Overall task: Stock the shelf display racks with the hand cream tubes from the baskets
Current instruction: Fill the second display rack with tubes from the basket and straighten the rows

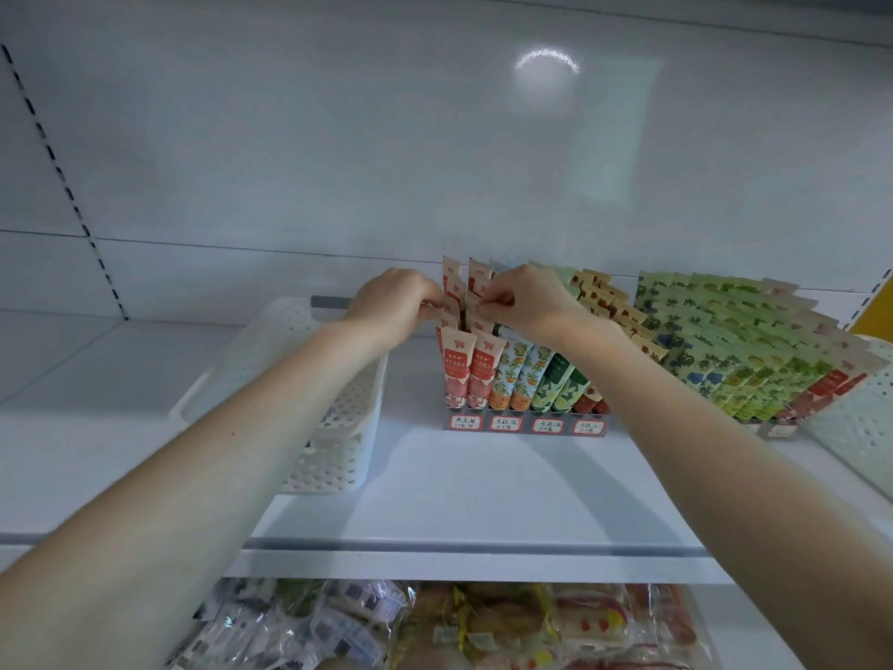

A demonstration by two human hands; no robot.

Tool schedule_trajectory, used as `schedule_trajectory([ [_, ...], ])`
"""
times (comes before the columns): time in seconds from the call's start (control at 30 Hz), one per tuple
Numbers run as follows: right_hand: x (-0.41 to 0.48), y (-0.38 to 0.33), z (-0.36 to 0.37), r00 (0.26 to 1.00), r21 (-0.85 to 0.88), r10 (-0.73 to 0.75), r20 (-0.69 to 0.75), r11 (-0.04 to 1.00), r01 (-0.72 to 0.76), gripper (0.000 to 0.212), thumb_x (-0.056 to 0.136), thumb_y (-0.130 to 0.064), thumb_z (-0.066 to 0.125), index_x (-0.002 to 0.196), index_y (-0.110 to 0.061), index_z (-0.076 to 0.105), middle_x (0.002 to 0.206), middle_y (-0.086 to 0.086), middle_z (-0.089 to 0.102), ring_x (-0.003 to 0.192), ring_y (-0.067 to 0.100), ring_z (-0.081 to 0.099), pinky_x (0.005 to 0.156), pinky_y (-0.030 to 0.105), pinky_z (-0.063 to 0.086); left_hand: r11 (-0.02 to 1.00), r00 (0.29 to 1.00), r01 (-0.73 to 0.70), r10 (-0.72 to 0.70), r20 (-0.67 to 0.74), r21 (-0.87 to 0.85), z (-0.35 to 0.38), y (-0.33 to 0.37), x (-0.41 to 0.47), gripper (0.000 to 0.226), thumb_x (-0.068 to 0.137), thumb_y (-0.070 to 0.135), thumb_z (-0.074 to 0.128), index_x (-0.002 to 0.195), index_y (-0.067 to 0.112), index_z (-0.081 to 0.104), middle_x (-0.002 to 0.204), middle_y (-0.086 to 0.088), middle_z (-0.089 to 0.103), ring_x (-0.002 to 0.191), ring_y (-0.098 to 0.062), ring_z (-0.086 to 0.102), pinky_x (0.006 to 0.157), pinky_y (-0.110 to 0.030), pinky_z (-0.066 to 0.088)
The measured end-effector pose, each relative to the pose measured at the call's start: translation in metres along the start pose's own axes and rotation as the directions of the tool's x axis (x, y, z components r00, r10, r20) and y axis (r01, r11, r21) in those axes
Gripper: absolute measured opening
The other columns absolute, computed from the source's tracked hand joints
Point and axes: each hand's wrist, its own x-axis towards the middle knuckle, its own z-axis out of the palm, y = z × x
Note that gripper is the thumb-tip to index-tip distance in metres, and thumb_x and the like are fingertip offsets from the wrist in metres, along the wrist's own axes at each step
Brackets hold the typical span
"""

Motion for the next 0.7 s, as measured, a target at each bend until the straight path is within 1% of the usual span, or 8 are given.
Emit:
schedule_trajectory([
  [0.07, 0.003, -0.001, 0.002, 1.000, -0.033, -0.003, 0.031, 0.999, 0.004, 0.020, 0.090, -0.016, 0.057, 0.094, -0.002, 0.070, 0.097, 0.013, 0.069, 0.089, 0.027, 0.064, 0.084, 0.042, 0.052, 1.000, 1.000, -0.002, 0.002, 0.007, -0.017, 0.000, 0.000, 0.001, 0.017, 0.090, 0.016, 0.060, 0.102, 0.012, 0.072, 0.103, -0.009, 0.069, 0.099, -0.028, 0.060, 0.082, -0.036, 0.047],
  [0.13, 0.004, -0.002, 0.003, 0.999, -0.034, -0.008, 0.049, 0.999, 0.010, 0.019, 0.090, -0.012, 0.056, 0.098, -0.004, 0.071, 0.101, 0.009, 0.069, 0.092, 0.024, 0.063, 0.087, 0.040, 0.051, 0.999, 1.000, -0.002, 0.002, -0.011, -0.035, 0.001, 0.001, 0.002, 0.017, 0.090, 0.011, 0.059, 0.102, 0.011, 0.072, 0.102, -0.008, 0.070, 0.099, -0.027, 0.061, 0.080, -0.031, 0.046],
  [0.3, 0.007, -0.002, 0.001, 0.998, -0.071, -0.017, 0.063, 0.997, 0.021, 0.020, 0.089, -0.003, 0.053, 0.099, -0.002, 0.071, 0.102, 0.011, 0.069, 0.094, 0.025, 0.064, 0.088, 0.039, 0.051, 0.996, 0.999, -0.013, 0.009, -0.040, -0.091, 0.000, 0.006, 0.006, 0.017, 0.089, 0.007, 0.059, 0.100, 0.009, 0.072, 0.104, -0.009, 0.070, 0.100, -0.025, 0.062, 0.073, -0.018, 0.034],
  [0.4, 0.008, -0.001, 0.002, 0.998, -0.110, -0.023, 0.055, 0.994, 0.029, 0.022, 0.089, -0.002, 0.053, 0.101, -0.009, 0.071, 0.104, 0.007, 0.068, 0.094, 0.024, 0.063, 0.087, 0.038, 0.052, 0.994, 0.999, -0.025, 0.020, -0.047, -0.109, 0.000, 0.013, 0.008, 0.019, 0.089, 0.003, 0.058, 0.100, 0.008, 0.072, 0.103, -0.010, 0.070, 0.100, -0.025, 0.062, 0.072, -0.017, 0.033],
  [0.47, 0.007, 0.000, 0.003, 0.999, -0.128, -0.025, 0.048, 0.991, 0.031, 0.024, 0.089, -0.002, 0.052, 0.102, -0.011, 0.071, 0.105, 0.006, 0.068, 0.095, 0.024, 0.063, 0.086, 0.039, 0.052, 0.994, 0.999, -0.034, 0.029, -0.044, -0.108, 0.000, 0.016, 0.009, 0.021, 0.089, 0.002, 0.056, 0.102, 0.008, 0.072, 0.105, -0.010, 0.070, 0.100, -0.025, 0.062, 0.074, -0.017, 0.035],
  [0.57, 0.007, 0.002, 0.005, 0.999, -0.148, -0.030, 0.037, 0.988, 0.035, 0.026, 0.090, -0.003, 0.051, 0.104, -0.013, 0.070, 0.109, 0.006, 0.067, 0.098, 0.025, 0.062, 0.088, 0.039, 0.051, 0.995, 0.999, -0.032, 0.029, -0.037, -0.099, 0.002, 0.016, 0.010, 0.020, 0.090, 0.002, 0.055, 0.102, 0.006, 0.071, 0.105, -0.013, 0.069, 0.099, -0.027, 0.062, 0.077, -0.023, 0.041],
  [0.7, 0.009, 0.005, 0.009, 0.999, -0.175, -0.020, 0.025, 0.984, 0.024, 0.028, 0.093, -0.006, 0.050, 0.112, -0.017, 0.067, 0.115, 0.005, 0.064, 0.102, 0.024, 0.061, 0.089, 0.037, 0.050, 0.996, 0.998, -0.033, 0.029, -0.049, -0.085, 0.005, 0.013, 0.011, 0.020, 0.090, 0.000, 0.055, 0.101, 0.006, 0.071, 0.105, -0.014, 0.069, 0.099, -0.029, 0.063, 0.082, -0.030, 0.046],
])
